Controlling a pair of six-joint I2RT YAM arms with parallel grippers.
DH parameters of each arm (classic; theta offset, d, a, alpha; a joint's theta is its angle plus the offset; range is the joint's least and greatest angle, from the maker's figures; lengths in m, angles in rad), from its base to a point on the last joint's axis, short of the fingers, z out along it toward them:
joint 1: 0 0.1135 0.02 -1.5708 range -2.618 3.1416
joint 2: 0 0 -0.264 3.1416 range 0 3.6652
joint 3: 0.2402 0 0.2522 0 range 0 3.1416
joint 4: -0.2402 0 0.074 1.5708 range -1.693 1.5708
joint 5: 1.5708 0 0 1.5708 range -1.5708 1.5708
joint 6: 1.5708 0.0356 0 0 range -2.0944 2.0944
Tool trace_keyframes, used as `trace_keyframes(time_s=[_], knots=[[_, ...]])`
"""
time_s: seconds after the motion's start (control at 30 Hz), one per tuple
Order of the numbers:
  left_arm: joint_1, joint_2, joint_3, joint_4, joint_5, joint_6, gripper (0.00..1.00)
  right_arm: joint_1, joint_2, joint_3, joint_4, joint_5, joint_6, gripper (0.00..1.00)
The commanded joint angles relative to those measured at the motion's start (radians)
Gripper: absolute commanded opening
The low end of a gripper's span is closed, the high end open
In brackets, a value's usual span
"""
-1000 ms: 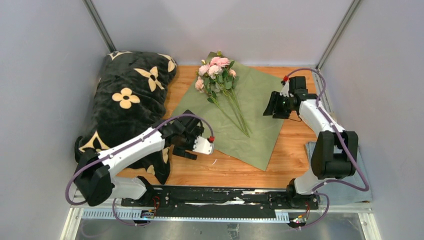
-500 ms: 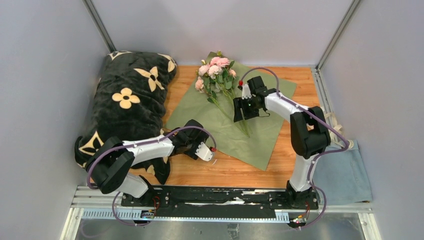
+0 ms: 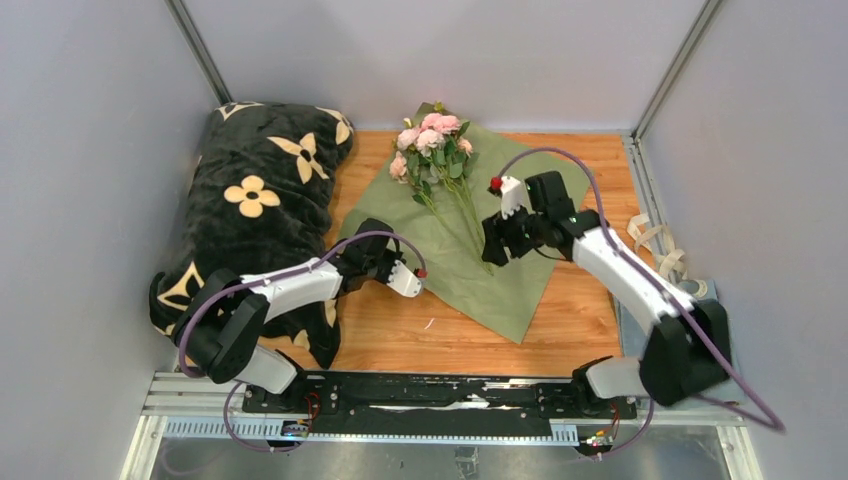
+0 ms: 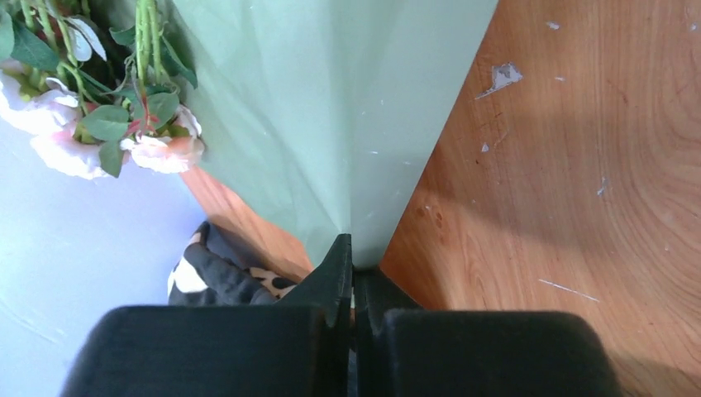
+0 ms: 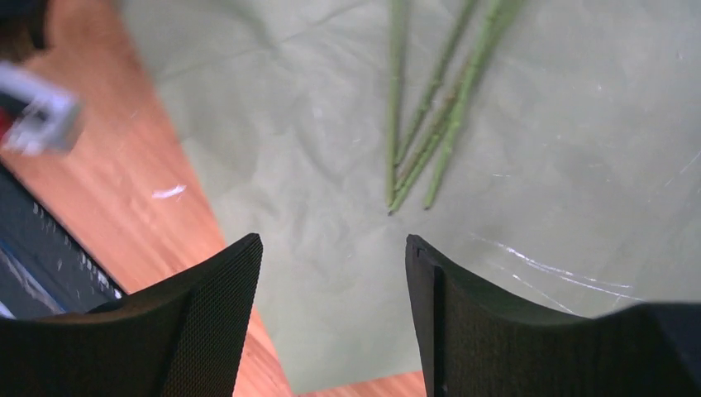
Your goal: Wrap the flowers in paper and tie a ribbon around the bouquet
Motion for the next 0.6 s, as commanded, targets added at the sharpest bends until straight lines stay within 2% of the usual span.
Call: trace_keyframes(time_s=[0.0,0.07,0.13,0.27,0.43,0.57], knots=[[0.034,-0.01,0.048,-0.125,0.082,-0.047,0.0,0.104,-0.279,-0.209,0.095,-0.175,-0.382,0.7],[0.064,-0.006,0.072,-0.18,0.125,-0.062,0.0,0.176,-0.432,-0.352,0.066,-0.238,-0.643,0.75],[0.095,0.006,0.09,-0.23,0.157,-0.059,0.0,0.265,-0.536,-0.446,0.008,-0.22,-0.869,0.82],[0.136,0.033,0.146,-0.308,0.204,-0.086,0.0,0.354,-0.666,-0.528,-0.078,-0.127,-0.975,0.84],[0.157,0.054,0.186,-0.345,0.23,-0.118,0.0,0.406,-0.647,-0.574,-0.281,0.011,-1.158,0.85],[0.168,0.063,0.192,-0.352,0.231,-0.115,0.0,0.499,-0.651,-0.649,-0.249,0.102,-1.213,0.86]])
